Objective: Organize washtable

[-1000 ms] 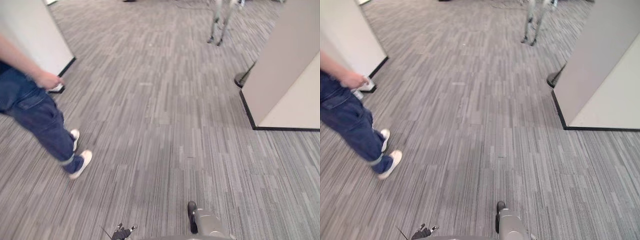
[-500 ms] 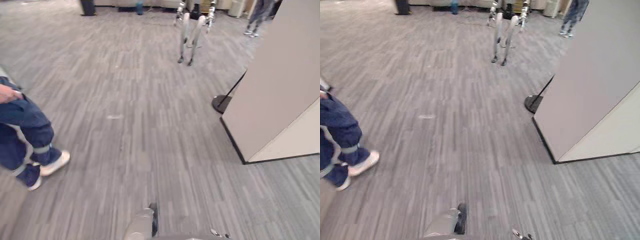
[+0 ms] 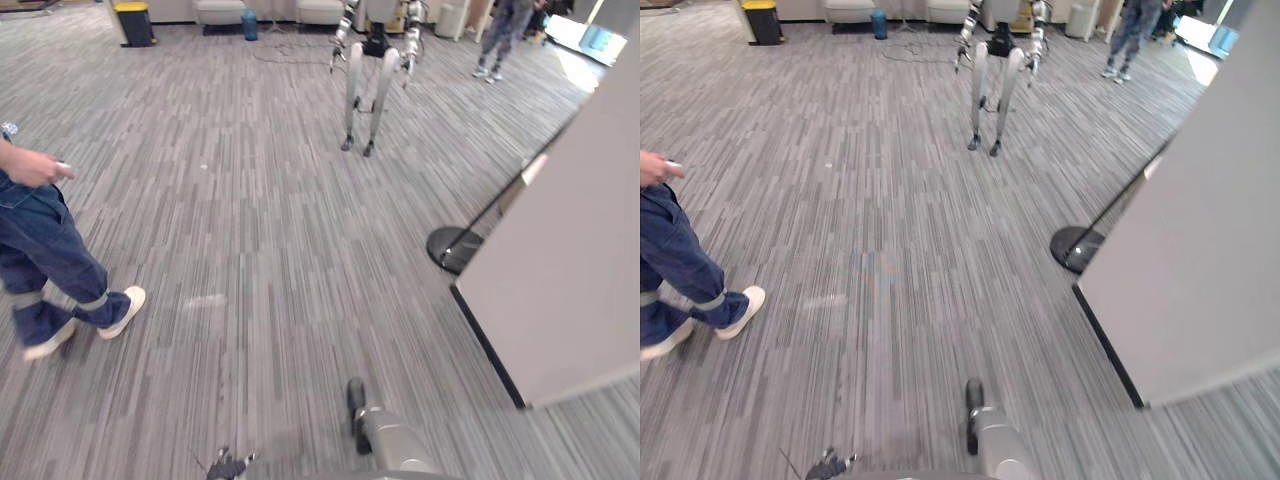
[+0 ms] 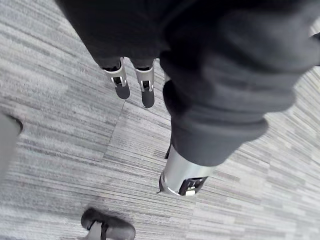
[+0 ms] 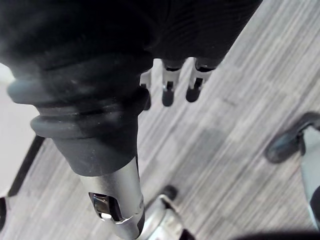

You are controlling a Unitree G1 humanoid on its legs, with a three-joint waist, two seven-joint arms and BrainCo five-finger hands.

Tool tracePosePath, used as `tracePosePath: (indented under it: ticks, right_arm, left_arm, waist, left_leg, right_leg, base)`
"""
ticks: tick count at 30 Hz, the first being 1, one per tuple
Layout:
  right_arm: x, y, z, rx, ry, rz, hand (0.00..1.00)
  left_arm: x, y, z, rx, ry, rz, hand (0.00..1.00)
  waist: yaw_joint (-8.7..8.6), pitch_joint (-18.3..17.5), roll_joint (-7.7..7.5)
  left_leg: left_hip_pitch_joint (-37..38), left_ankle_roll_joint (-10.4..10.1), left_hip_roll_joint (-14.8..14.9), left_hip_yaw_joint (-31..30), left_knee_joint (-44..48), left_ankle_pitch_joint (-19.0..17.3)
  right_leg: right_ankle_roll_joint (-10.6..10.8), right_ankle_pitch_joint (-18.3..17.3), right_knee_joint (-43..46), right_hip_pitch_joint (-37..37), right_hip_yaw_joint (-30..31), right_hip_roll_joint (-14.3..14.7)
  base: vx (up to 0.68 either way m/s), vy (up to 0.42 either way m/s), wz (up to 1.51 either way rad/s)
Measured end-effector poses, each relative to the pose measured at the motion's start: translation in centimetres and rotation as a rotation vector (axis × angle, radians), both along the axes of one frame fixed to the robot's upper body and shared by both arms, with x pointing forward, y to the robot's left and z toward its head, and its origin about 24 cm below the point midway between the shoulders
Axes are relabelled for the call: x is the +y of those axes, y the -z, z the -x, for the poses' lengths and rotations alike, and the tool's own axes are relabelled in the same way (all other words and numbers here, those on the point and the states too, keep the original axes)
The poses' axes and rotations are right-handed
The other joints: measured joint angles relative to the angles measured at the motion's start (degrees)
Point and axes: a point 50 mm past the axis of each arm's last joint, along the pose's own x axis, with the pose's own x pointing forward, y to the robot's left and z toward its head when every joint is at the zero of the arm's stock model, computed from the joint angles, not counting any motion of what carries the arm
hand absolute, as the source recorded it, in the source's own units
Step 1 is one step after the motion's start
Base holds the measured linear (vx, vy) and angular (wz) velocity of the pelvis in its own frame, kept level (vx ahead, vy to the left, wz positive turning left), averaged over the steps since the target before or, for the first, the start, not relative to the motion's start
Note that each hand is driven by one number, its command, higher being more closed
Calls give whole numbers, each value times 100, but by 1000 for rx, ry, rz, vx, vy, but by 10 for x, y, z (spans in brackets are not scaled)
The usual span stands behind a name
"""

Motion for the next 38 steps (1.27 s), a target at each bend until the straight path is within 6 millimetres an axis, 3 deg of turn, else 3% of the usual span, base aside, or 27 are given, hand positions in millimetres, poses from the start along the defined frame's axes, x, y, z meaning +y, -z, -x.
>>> tracePosePath:
  ticks: [1, 2, 3, 4, 6, 7, 8, 9, 10, 12, 13, 14, 15, 16, 17, 18, 19, 20, 22, 25, 26, 27, 28, 29, 32, 34, 38]
  right_arm:
    - [-12, -2, -5, -14, -12, 27, 0]
    - [-26, -5, -21, -40, -62, 76, 0]
    - [-27, -7, -43, -92, -90, 102, 0]
    - [-21, -8, -59, -127, -113, 92, 0]
    - [-10, -8, -77, -169, -161, 68, 0]
    - [-7, -9, -86, -190, -190, 67, 0]
    - [-5, -10, -93, -205, -197, 68, 0]
    - [-5, -11, -98, -217, -202, 71, 0]
    - [-6, -12, -101, -226, -193, 73, 0]
    - [-15, -12, -97, -214, -186, 96, 0]
    - [-18, -10, -87, -184, -164, 96, 0]
    - [-18, -9, -82, -170, -162, 97, 0]
    - [-14, -8, -75, -151, -165, 92, 0]
    - [-5, -4, -66, -126, -153, 65, 0]
    - [1, -3, -62, -118, -143, 45, 0]
    - [12, -1, -60, -114, -106, 15, 0]
    - [15, 0, -57, -112, -63, 4, 0]
    - [12, 1, -49, -94, -41, 8, 0]
    - [8, 0, -49, -103, -51, 25, 0]
    - [-5, -3, -49, -108, -59, 64, 0]
    - [-8, -2, -43, -90, -50, 66, 0]
    - [-6, -2, -39, -81, -43, 61, 0]
    - [-5, -1, -33, -60, -37, 53, 0]
    - [1, 1, -26, -33, -34, 32, 0]
    - [-4, 0, -24, -23, -56, 46, 0]
    - [-9, -1, -34, -42, -101, 66, 0]
    - [-9, -1, -38, -38, -175, 76, 0]
  left_arm:
    - [-5, 1, 1, 1, -28, 19, 0]
    - [-9, 2, 10, 17, -51, 32, 0]
    - [-7, 1, 3, 1, -30, 25, 0]
    - [-3, 0, -1, -14, -20, 14, 0]
    - [9, -6, -14, -62, 13, -29, 0]
    - [9, -8, -18, -81, 27, -37, 0]
    - [12, -9, -19, -87, 31, -49, 0]
    - [12, -9, -18, -84, 29, -50, 0]
    - [7, -7, -17, -78, 25, -43, 0]
    - [-3, -5, -11, -66, 36, -27, 0]
    - [-9, -2, 1, -31, 26, -11, 0]
    - [-10, 0, 11, -6, 11, -6, 0]
    - [-8, 2, 35, 55, -21, -8, 0]
    - [-1, 2, 54, 114, -36, -23, 0]
    - [6, 1, 57, 124, -34, -42, 0]
    - [20, -1, 54, 133, -18, -74, 0]
    - [26, -2, 44, 124, 14, -89, 0]
    - [26, -3, 24, 84, 68, -100, 0]
    - [25, -3, 14, 63, 110, -106, 0]
    - [13, -4, -10, 2, 135, -82, 0]
    - [5, -3, -15, -12, 137, -67, 0]
    - [2, -3, -16, -15, 140, -61, 0]
    - [1, -3, -15, -16, 126, -61, 0]
    - [2, -3, -13, -18, 96, -58, 0]
    - [-1, -1, -4, 1, 54, -46, 0]
    - [-4, 0, -4, 5, 74, -45, 0]
    - [-6, 0, -6, 4, 97, -48, 0]
  waist:
    - [80, 13, 192]
    - [220, 56, 384]
    - [235, 213, 442]
    - [240, 287, 296]
    - [396, 372, 34]
    - [425, 343, -58]
    - [457, 338, -57]
    - [459, 347, -72]
    - [515, 316, 89]
    - [656, 271, 404]
    - [736, 260, 533]
    - [738, 236, 542]
    - [753, 100, 426]
    - [758, -137, 140]
    - [720, -224, -57]
    - [627, -170, -341]
    - [553, -123, -433]
    - [508, -81, -445]
    - [514, -23, -334]
    - [377, -5, -92]
    - [327, 17, -26]
    - [324, 11, -46]
    - [346, 6, -113]
    - [388, -1, -264]
    - [397, -130, -113]
    - [376, -127, 1]
    - [397, -125, -23]
  left_leg:
    - [-223, 171, 273, 236, 608, 635]
    - [-490, 567, 782, 806, 1315, 2415]
    - [-860, 825, 1124, 1051, 2118, 1736]
    - [-1189, 851, 1174, 1146, 2425, 1152]
    - [-1781, 723, 1106, 1132, 2180, 424]
    - [-2189, 522, 1013, 1115, 1499, 122]
    - [-2455, 427, 913, 1060, 715, 69]
    - [-2670, 365, 730, 859, -277, 111]
    - [-2866, -4, 564, 412, -1804, 420]
    - [-3239, -586, 604, -98, -2879, 771]
    - [-3258, -585, 731, -212, -3166, 773]
    - [-3229, -581, 809, -194, -3127, 773]
    - [-3225, -317, 908, 7, -2759, 1348]
    - [-3212, 30, 767, 220, -2418, 1733]
    - [-3178, 150, 666, 324, -2313, 1737]
    - [-2908, 520, 422, 453, -2276, 1495]
    - [-2613, 663, 253, 376, -2426, 1403]
    - [-1972, 777, 150, 320, -2859, 1364]
    - [-1315, 882, 134, 338, -3273, 1289]
    - [-665, 992, 147, 244, -3736, 1185]
    - [-462, 923, 115, 211, -3863, 1132]
    - [-401, 876, 76, 219, -3862, 1091]
    - [-312, 838, 7, 254, -3863, 1020]
    - [-175, 776, -122, 250, -3867, 896]
    - [-108, 661, 65, 139, -3890, 786]
    - [-136, 623, 220, 7, -4011, 753]
    - [-7, 521, 384, 2, -4103, 688]
  right_leg:
    - [10, -205, 169, 83, 53, 197]
    - [-132, -428, 44, 504, 353, 577]
    - [-221, -553, -22, 999, 547, 717]
    - [-301, -685, -112, 1331, 741, 708]
    - [-372, -847, -445, 2084, 1129, 582]
    - [-351, -1029, -628, 2453, 1331, 466]
    - [-294, -1207, -711, 2675, 1468, 395]
    - [-238, -1424, -732, 2836, 1599, 335]
    - [-210, -1670, -749, 3061, 1787, 303]
    - [-164, -2036, -758, 3432, 2102, 355]
    - [-113, -2268, -684, 3790, 2302, 353]
    - [-137, -2417, -549, 3938, 2415, 347]
    - [-114, -2840, 115, 3970, 2609, 287]
    - [157, -3018, 1117, 3615, 2636, 160]
    - [426, -2933, 1722, 3355, 2566, 84]
    - [1304, -2317, 2760, 2971, 2265, -66]
    - [1566, -1407, 3303, 2759, 1926, -122]
    - [1400, -1305, 4066, 2379, 1448, -255]
    - [978, -1902, 3985, 2095, 889, -447]
    - [926, -2464, 2145, 1600, 537, -418]
    - [945, -2308, 836, 1556, 763, -357]
    - [861, -2064, 377, 1575, 884, -373]
    - [824, -1571, -42, 1588, 985, -461]
    - [930, -796, -315, 1591, 1005, -608]
    - [851, -910, -470, 1695, 895, -464]
    - [762, -845, -837, 1845, 778, -340]
    - [719, -818, -1129, 2079, 703, -195]
  base:
    - [1234, -170, -66]
    - [942, -48, -126]
    - [1058, -33, -129]
    - [851, -41, -84]
    - [813, -2, -74]
    - [946, 73, -66]
    - [761, 95, -57]
    - [725, 159, -55]
    - [569, 172, -57]
    - [875, 390, -87]
    - [910, 474, -107]
    - [818, 442, -132]
    - [839, 422, -138]
    - [832, 384, -135]
    - [767, 334, -80]
    - [567, 244, -10]
    - [782, 343, 35]
    - [614, 278, 36]
    - [563, 278, 9]
    - [473, 172, 31]
    - [497, 55, 45]
    - [385, 7, 55]
    - [375, -39, 53]
    - [387, -91, 52]
    - [316, -86, 27]
    - [327, -138, 10]
    - [162, -82, 5]
